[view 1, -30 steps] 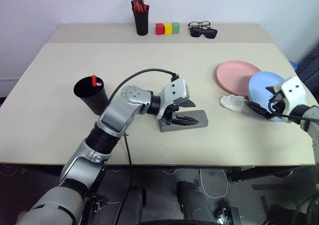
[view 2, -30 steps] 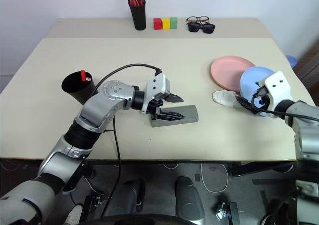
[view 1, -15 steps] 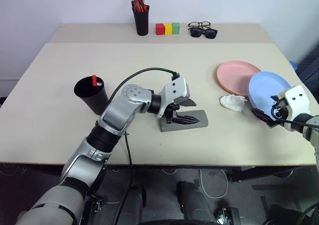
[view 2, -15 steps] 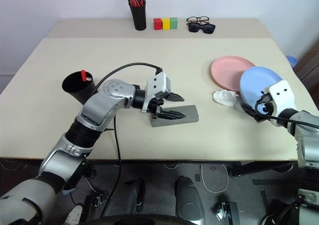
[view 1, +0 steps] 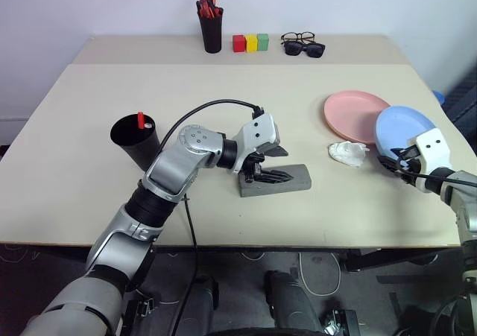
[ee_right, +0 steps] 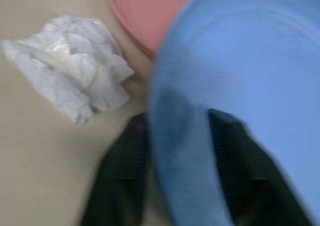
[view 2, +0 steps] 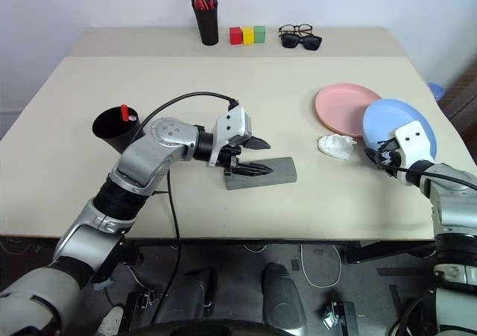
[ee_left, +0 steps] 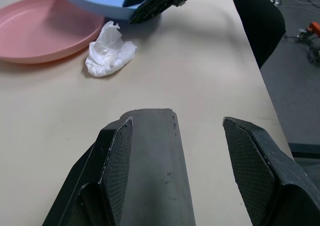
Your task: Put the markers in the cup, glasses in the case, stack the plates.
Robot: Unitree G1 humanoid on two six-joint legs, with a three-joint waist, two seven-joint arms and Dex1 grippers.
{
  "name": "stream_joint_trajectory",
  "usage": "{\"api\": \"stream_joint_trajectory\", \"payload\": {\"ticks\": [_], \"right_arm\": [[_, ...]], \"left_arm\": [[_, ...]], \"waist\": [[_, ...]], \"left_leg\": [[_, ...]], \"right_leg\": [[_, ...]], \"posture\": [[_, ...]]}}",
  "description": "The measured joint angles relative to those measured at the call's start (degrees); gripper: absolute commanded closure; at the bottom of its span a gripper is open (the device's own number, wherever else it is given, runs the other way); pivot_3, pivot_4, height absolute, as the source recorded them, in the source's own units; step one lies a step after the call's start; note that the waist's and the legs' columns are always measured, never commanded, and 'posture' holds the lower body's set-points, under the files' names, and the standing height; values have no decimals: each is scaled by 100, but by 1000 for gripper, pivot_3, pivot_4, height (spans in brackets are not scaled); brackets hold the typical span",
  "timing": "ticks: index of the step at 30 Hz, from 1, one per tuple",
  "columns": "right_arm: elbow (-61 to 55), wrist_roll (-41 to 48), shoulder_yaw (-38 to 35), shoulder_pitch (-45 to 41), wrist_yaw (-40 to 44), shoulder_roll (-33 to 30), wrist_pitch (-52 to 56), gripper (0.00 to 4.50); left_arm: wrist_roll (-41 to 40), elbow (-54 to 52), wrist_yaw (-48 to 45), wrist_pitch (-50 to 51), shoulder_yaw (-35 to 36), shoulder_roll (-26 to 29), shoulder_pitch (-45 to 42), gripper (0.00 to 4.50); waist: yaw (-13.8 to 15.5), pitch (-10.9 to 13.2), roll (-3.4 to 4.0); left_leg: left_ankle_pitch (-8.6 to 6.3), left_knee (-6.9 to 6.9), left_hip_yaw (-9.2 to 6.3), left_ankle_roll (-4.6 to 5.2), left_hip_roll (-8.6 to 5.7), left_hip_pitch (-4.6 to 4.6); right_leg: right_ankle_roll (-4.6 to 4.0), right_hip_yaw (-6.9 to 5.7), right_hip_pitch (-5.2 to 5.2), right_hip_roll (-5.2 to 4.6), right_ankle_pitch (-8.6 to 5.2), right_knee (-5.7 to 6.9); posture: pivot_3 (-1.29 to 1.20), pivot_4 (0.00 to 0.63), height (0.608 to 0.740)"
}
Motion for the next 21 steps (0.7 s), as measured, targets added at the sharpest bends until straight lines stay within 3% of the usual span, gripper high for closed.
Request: {"api": "stream_joint_trajectory", "payload": {"ticks": [16, 21], "right_arm": [[-329, -178, 4, 102, -188, -42, -239, 4441], [-369, -422, 231, -274, -99, -205, -656, 4441]], "left_arm": [[-2, 0, 112, 2, 2, -55, 0, 1571], [-2, 1, 120, 1, 2, -81, -1, 1571]], "waist": [[-6, 0, -1], [-21, 0, 0]], "left_leg": [[0, 1, 0, 0, 0, 1], [0, 1, 1, 0, 0, 2]], "right_leg": [[0, 0, 1, 0, 0, 1], [0, 0, 0, 1, 0, 1]], "posture": [[0, 150, 740], [0, 150, 740]]}}
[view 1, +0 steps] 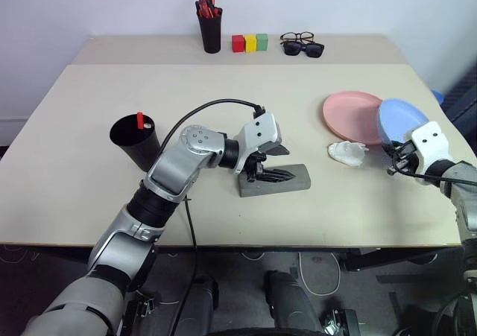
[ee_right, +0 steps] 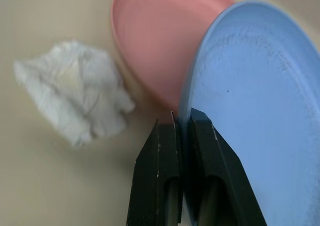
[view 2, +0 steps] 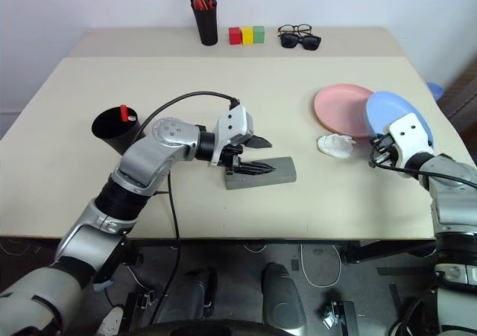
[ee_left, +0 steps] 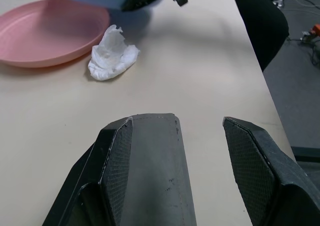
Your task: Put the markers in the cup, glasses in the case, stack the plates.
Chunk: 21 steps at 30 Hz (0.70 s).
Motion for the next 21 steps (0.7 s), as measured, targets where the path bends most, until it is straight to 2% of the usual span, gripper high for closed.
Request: {"api": "stream_joint_trajectory", "payload": {"ticks": [5, 14, 17, 21], "right_arm": [[268, -184, 410, -717, 211, 1, -447, 4441], [2165, -731, 1285, -2096, 598, 371, -1518, 4441], [2793, -873, 1464, -2423, 675, 547, -1816, 3550], [3316, -1026, 1559, -2681, 657, 604, -2158, 1568]], "left_arm": [[0, 0, 25, -4, -1, -51, 0, 1571], [0, -28, 119, 20, 12, -33, 32, 1571], [-4, -132, 208, 107, 23, 14, 114, 1571], [-94, -280, 245, 175, 43, 84, 195, 1571]], "waist": [[16, 0, 0], [13, 1, 0], [3, 2, 2], [8, 2, 2]], "left_leg": [[0, -3, -1, 0, 0, -1], [0, -10, -2, -1, -1, -2], [0, -14, -2, -1, -1, -2], [1, -16, -3, -1, -1, -2]], "right_leg": [[1, -1, 0, 0, 0, -2], [1, -1, -2, -1, 0, -4], [1, 0, -5, -2, 1, -5], [1, -1, -6, -1, 1, -4]], "posture": [[0, 150, 740], [0, 150, 740], [0, 150, 740], [0, 150, 740]]}}
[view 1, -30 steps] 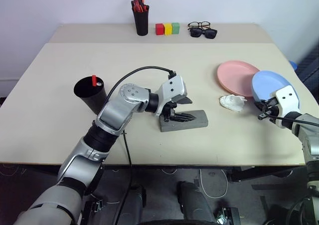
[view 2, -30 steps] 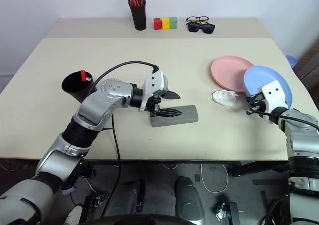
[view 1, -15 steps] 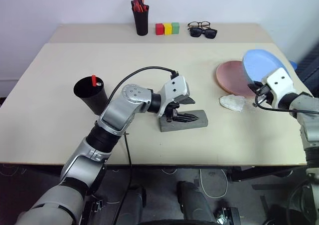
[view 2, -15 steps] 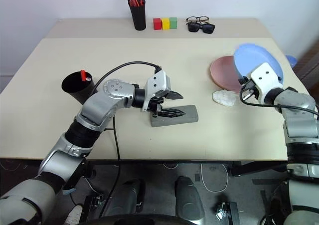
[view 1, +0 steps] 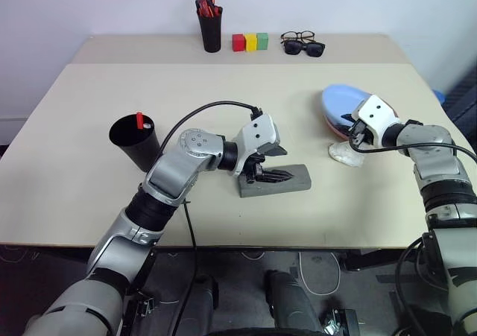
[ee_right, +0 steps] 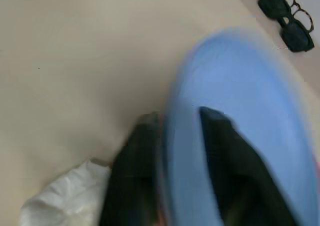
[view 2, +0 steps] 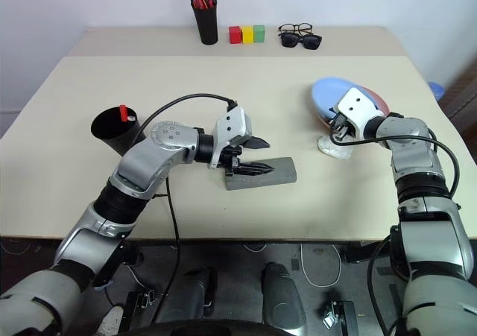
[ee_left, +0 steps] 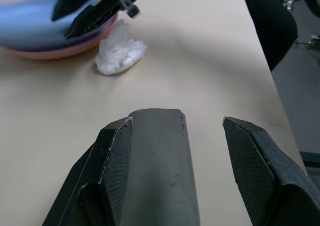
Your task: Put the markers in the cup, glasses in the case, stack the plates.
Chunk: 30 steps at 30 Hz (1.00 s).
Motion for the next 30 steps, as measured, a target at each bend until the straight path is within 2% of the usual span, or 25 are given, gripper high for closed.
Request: {"api": "stream_joint_trajectory", "payload": {"ticks": [1, 5, 10, 12, 15, 19, 25, 30], "right_arm": [[66, -22, 0, -14, -35, -1, -72, 1117], [118, 54, -102, -13, -132, 21, -148, 1117], [-1099, 1108, -988, 522, 243, -154, 953, 1117], [-1865, 1459, -1252, 1049, 422, -338, 1503, 1117], [-2892, 1988, -1743, 2284, 648, -589, 2425, 1117], [-3616, 2464, -2145, 3304, 658, -579, 3224, 1117], [-3861, 2528, -2246, 3518, 369, -318, 3247, 1117], [-3292, 2367, -1930, 3125, 249, 88, 2993, 1117]], "left_arm": [[-14, -40, 8, 5, 5, 19, 24, 1571], [-98, -142, 36, -124, 139, 65, 309, 1571], [-165, -188, -9, -1298, 376, -1, 1009, 1571], [-321, -185, -188, -1233, 405, 93, 1007, 1571], [-598, -130, -317, -869, 477, 137, 947, 1571], [-652, -15, -295, -762, 545, 113, 819, 1571], [-757, 23, -352, -723, 540, 99, 793, 1571], [-772, 48, -379, -650, 542, 147, 740, 1571]], "waist": [[1, 0, 0], [2, 0, 0], [26, 0, 1], [74, 0, 1], [172, -1, 2], [111, -2, 6], [-30, -4, 8], [2, -3, 7]], "left_leg": [[0, 0, 0, 0, 0, 0], [0, -1, 0, 0, 0, 0], [0, -2, -4, 0, 1, 0], [0, 1, -9, 0, -1, -1], [-1, 8, -10, 1, -3, -3], [-1, 15, 6, 2, -1, 2], [-1, 19, 6, 2, 5, 11], [-1, 24, 5, 2, 4, 4]], "right_leg": [[0, 0, 0, 0, 0, 0], [0, 0, 0, 0, 0, 0], [-2, -1, 0, -1, 1, 2], [-3, -5, 6, 0, 0, 0], [-2, -5, 11, -2, -2, -2], [-9, 3, 11, -2, -4, -1], [-14, 4, 12, 5, -2, 10], [-9, 3, 10, 5, 1, 9]], "posture": [[0, 150, 740], [0, 150, 740], [0, 150, 740], [0, 150, 740], [0, 150, 740], [0, 150, 740], [0, 150, 740], [0, 150, 740]]}}
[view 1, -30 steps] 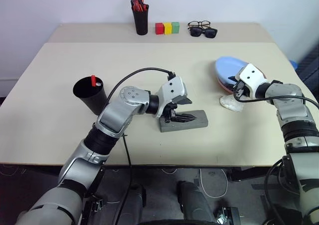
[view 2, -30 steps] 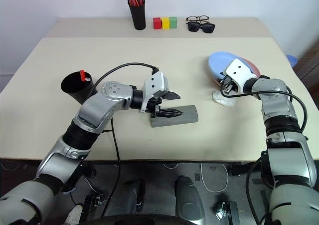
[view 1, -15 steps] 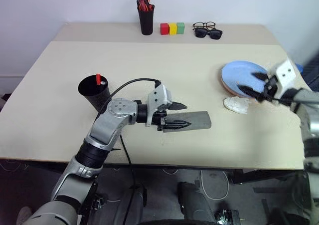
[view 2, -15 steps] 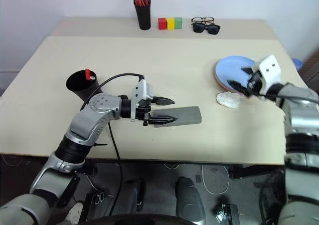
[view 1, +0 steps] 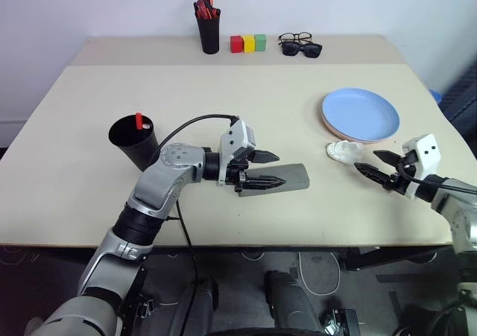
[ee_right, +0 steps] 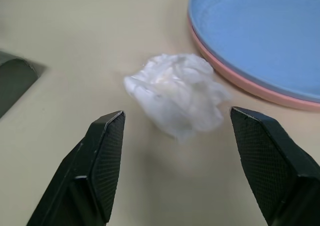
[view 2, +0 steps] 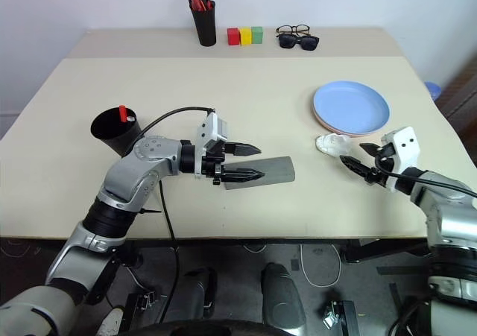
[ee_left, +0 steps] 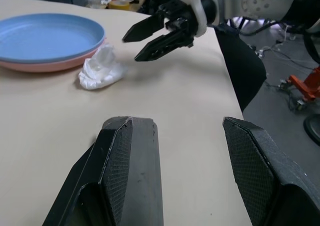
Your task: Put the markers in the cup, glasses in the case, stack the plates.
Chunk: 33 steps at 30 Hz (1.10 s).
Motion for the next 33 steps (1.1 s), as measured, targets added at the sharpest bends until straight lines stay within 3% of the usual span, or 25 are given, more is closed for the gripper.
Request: {"api": "stream_joint_trajectory", "payload": {"ticks": [7, 10, 15, 21, 26, 30, 33], "right_arm": [[1210, -343, 420, -773, -82, 281, -594, 1117], [1809, -570, 540, -1080, -223, 312, -921, 1913], [2364, -793, 647, -1340, -274, 353, -1404, 4386], [2378, -827, 644, -1313, -335, 352, -1566, 4486], [1536, -284, 380, -1080, -8, 352, -1287, 4486], [1396, -11, 247, -1494, 170, 330, -1177, 4486], [1962, -145, 272, -2158, 127, 305, -1411, 4486]], "left_arm": [[-7, -19, 86, 87, 19, 89, -40, 1571], [-8, -65, 138, 128, 38, 117, -37, 1571], [-13, -210, 232, 168, 85, 138, -25, 1571], [-15, -241, 343, 232, 87, 149, 82, 1571], [-34, -252, 371, 232, 89, 124, 84, 1571], [-35, -253, 397, 230, 86, 86, 86, 1571], [-35, -263, 449, 230, 89, 72, 94, 1571]], "waist": [[6, 0, 1], [4, 0, 0], [3, 0, 0], [3, 0, 0], [-8, 1, 1], [-27, 1, 2], [-23, 1, 2]], "left_leg": [[0, -3, -1, 0, -1, -1], [0, -5, -2, 0, -1, -2], [0, -4, -2, 0, -1, -1], [0, -4, -3, 0, -1, -1], [0, -5, -3, 0, -2, -1], [0, -3, -3, 0, -1, 2], [0, -3, -2, 0, -1, 1]], "right_leg": [[2, 0, 0, 0, -1, -3], [2, 0, -1, 0, 0, -4], [3, 0, 2, 0, 0, -5], [3, 0, 2, 0, 0, -5], [5, 0, 0, -1, 1, -5], [3, 0, 0, 0, 1, 0], [3, 0, 0, 0, 1, -2]], "posture": [[0, 150, 740], [0, 150, 740], [0, 150, 740], [0, 150, 740], [0, 150, 740], [0, 150, 740], [0, 150, 740]]}}
